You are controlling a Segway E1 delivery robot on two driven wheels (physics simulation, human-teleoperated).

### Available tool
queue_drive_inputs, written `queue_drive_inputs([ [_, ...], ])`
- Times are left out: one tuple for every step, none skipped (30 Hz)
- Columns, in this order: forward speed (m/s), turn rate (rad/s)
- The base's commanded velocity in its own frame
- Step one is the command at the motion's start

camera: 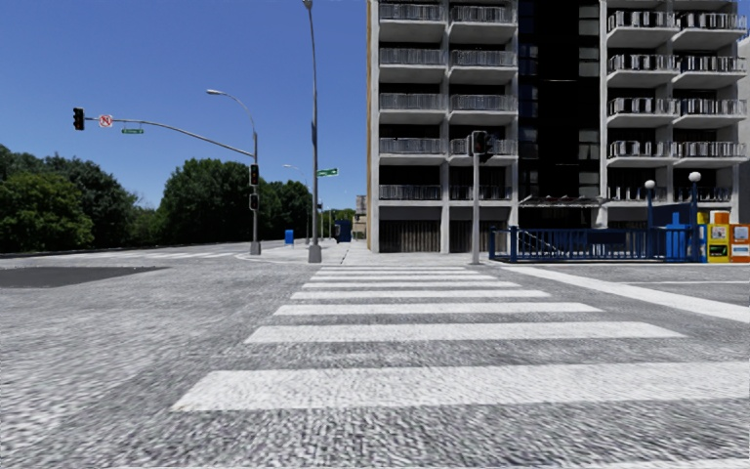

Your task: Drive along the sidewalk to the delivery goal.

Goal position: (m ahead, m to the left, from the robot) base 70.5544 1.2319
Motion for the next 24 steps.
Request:
queue_drive_inputs([
  [2.00,0.22],
  [2.00,0.22],
  [2.00,0.22],
  [2.00,0.22],
  [2.00,0.22],
  [2.00,0.24],
  [2.00,0.24],
  [2.00,0.26],
  [2.00,0.26],
  [2.00,0.26],
  [2.00,0.26],
  [2.00,0.26],
  [2.00,0.26],
  [2.00,0.26],
  [2.00,0.26],
  [2.00,0.26],
  [2.00,0.26],
  [2.00,0.26],
  [2.00,0.24],
  [2.00,0.24],
  [2.00,0.00],
  [2.00,0.00],
  [2.00,0.00],
  [2.00,0.00],
])
